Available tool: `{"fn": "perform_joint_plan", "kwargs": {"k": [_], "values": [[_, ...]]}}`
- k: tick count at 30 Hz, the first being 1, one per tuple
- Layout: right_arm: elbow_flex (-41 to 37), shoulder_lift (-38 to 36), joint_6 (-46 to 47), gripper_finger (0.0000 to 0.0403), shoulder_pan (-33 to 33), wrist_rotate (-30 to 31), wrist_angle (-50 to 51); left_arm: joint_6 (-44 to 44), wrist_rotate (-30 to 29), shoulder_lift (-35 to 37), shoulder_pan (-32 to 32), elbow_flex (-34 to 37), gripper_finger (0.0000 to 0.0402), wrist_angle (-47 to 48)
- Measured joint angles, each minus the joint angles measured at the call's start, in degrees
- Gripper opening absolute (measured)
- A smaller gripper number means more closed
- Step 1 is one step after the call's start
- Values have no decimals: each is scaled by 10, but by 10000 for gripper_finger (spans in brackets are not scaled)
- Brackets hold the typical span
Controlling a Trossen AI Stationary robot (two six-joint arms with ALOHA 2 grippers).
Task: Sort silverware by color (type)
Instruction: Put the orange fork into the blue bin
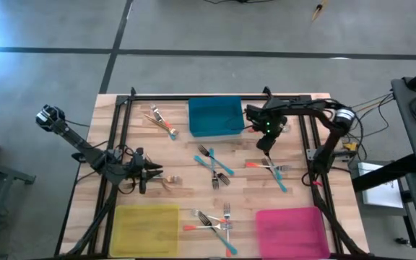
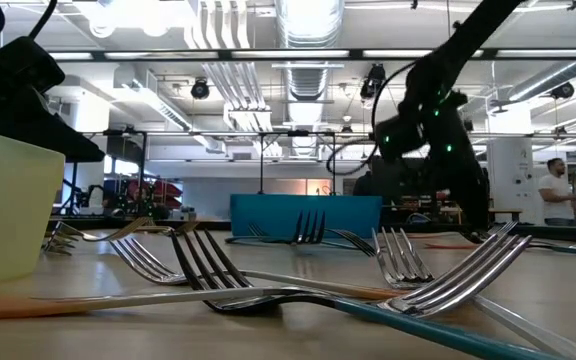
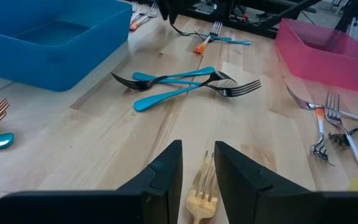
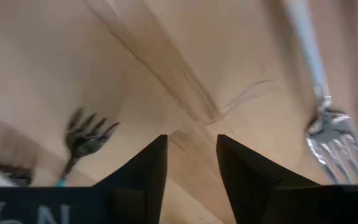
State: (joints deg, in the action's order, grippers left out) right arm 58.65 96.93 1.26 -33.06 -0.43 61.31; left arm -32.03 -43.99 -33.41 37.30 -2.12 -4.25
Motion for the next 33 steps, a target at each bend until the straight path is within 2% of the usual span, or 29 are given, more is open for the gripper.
{"fn": "perform_joint_plan", "kwargs": {"k": [5, 10, 17, 24, 33], "values": [[20, 24, -4, 176, 2, 0, 1, 0, 0, 0, 0, 0, 77, 0], [45, 9, -14, 190, 0, 5, 1, 0, 0, 0, 0, 0, 77, 0], [71, 9, -47, 192, -32, 34, -8, 0, 0, 0, 0, 0, 77, 0], [74, 24, -59, 188, -76, 36, -14, 0, 0, 0, 0, 0, 77, 0], [74, 27, -88, 167, -85, 34, -16, 0, 0, 0, 0, 0, 77, 0]]}}
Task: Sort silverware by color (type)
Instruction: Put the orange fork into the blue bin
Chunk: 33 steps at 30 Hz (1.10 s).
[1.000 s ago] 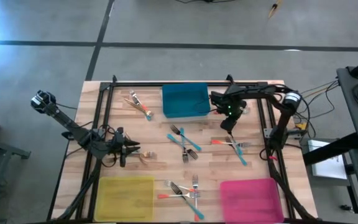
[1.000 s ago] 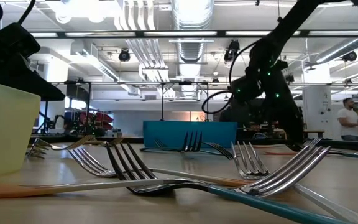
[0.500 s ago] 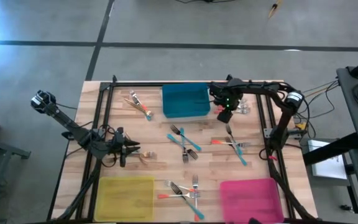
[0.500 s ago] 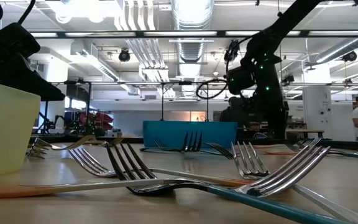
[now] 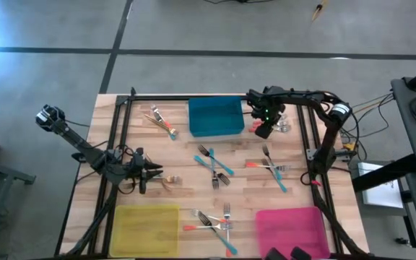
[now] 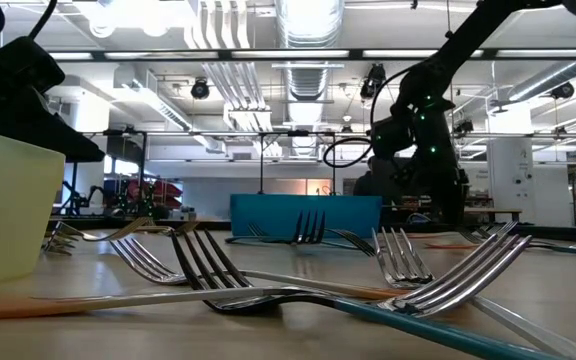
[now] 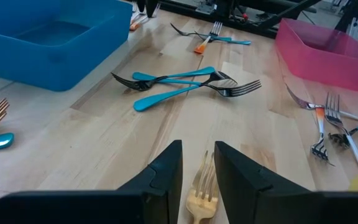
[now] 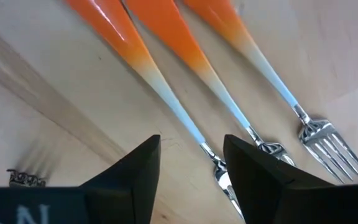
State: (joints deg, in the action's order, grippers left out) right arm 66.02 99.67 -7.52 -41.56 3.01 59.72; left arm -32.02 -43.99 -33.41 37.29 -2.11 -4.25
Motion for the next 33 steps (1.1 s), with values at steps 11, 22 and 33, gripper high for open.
{"fn": "perform_joint_plan", "kwargs": {"k": [11, 22, 33], "values": [[-10, 0, -30, 166, -1, 0, 0, 0, 0, 0, 0, 0, 77, 0], [-50, -1, -57, 166, -1, 3, -43, 0, 0, 0, 0, 0, 77, 0], [-52, -1, -83, 119, -1, 10, -59, 0, 0, 0, 0, 0, 77, 0]]}}
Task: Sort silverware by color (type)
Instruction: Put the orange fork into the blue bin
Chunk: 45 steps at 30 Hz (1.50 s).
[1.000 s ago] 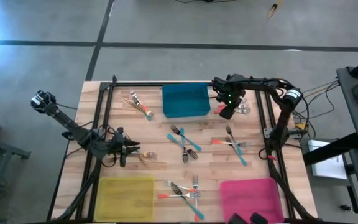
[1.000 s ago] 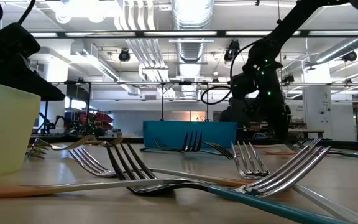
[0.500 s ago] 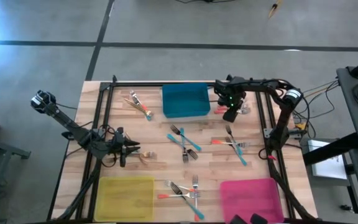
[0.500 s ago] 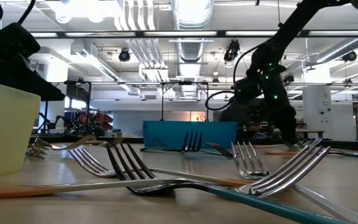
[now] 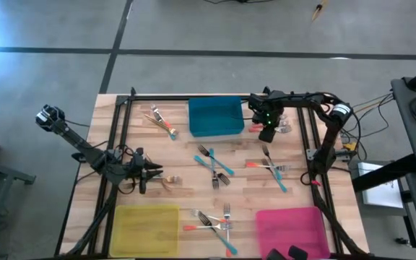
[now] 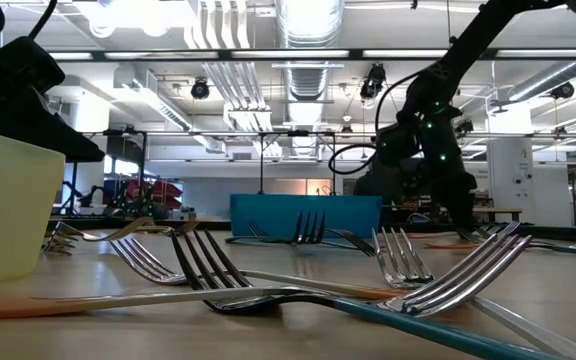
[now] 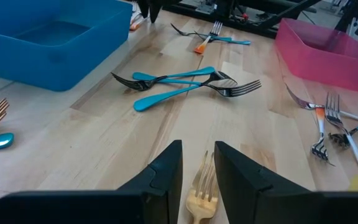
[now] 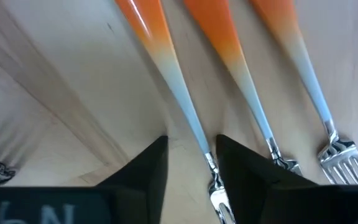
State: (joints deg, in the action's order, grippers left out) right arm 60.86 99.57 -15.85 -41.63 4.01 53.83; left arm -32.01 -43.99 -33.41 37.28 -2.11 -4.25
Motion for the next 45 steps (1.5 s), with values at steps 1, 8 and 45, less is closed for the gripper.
{"fn": "perform_joint_plan", "kwargs": {"k": [1, 8, 45], "values": [[0, 0, -1, 106, 0, 0, -1, 0, 0, 0, 0, 0, 77, 0], [4, -1, -5, 46, 0, 3, 0, 0, 0, 0, 0, 0, 77, 0], [10, 8, -52, 94, 0, 4, 5, 0, 0, 0, 0, 0, 77, 0]]}}
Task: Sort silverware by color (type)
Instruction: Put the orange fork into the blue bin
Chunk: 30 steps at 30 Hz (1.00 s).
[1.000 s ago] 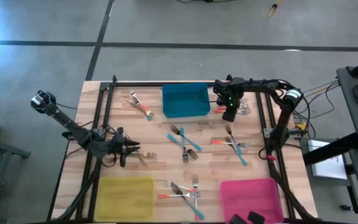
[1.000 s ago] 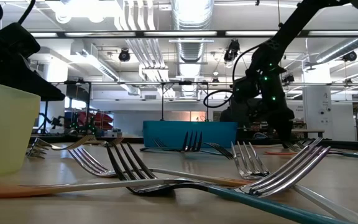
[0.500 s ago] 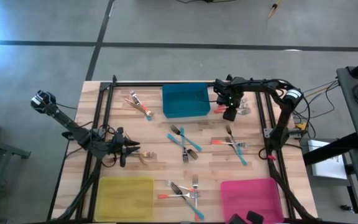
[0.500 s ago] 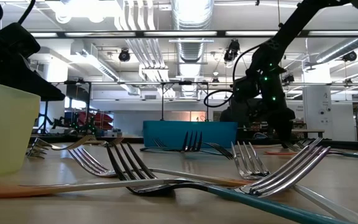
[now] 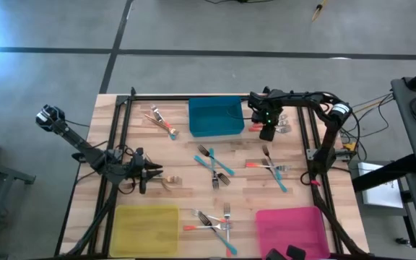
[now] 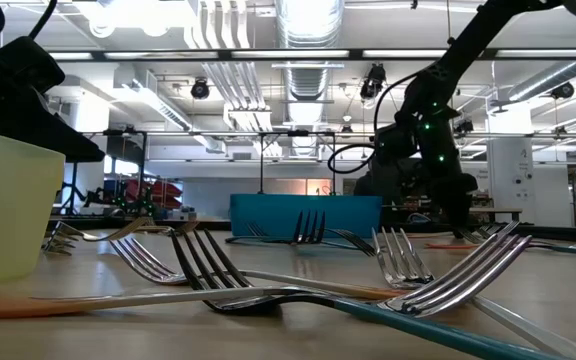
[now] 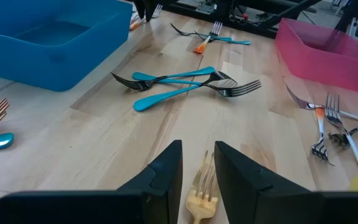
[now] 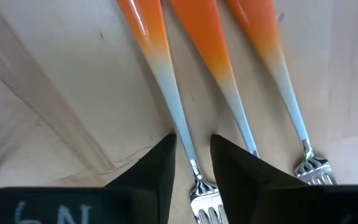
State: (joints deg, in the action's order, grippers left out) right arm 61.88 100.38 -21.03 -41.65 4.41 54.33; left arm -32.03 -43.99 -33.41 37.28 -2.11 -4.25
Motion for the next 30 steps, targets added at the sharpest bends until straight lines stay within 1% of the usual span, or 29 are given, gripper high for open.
{"fn": "perform_joint_plan", "kwargs": {"k": [3, 7, 9, 14, 17, 23, 30], "values": [[0, 0, 7, 75, 0, -1, 1, 0, 0, 0, 0, 0, 77, 0], [-1, 0, 10, 27, 0, -3, 2, 0, 0, 0, 0, 0, 77, 0], [-1, 0, 17, 15, 0, -4, 3, 0, 0, 0, 0, 0, 77, 0], [3, -2, 24, 11, 0, -3, 15, 0, 0, 0, 0, 0, 77, 0], [14, -4, 25, 10, 0, 2, 59, 0, 0, 0, 0, 0, 77, 0], [53, -22, 25, 9, 0, 1, 95, 0, 0, 0, 0, 0, 77, 0], [123, -75, 59, 9, 1, -3, 108, 0, 0, 0, 0, 0, 77, 0]]}}
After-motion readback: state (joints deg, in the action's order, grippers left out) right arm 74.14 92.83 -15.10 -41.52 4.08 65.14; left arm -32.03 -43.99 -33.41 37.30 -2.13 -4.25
